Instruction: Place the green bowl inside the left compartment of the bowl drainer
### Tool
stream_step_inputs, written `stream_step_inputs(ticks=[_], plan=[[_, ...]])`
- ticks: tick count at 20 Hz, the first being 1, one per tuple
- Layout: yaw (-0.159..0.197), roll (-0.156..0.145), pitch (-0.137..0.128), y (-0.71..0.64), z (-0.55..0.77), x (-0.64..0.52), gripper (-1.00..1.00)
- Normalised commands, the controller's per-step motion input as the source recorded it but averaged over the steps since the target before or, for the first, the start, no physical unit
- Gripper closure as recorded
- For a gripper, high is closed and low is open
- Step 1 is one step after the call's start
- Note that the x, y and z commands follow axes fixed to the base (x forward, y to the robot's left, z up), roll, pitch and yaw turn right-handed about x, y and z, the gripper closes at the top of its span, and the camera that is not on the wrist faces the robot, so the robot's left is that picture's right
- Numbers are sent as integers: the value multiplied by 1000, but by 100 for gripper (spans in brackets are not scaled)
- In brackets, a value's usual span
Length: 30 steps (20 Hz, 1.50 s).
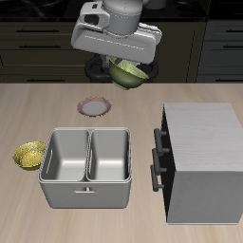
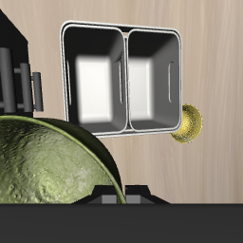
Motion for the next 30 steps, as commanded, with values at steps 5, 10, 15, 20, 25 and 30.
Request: stream_step_inputs(ticks=[5,10,15,20,25,30], plan=[[-10,24,-27,-81,106,39,100],[3,12,-12,-23,64,44,100],[26,37,-40,-47,54,298,100],[8,6,-4,-29,-7,257,100],[15,17,-9,50,7,100,100],[-14,100,28,289,-97,459,100]])
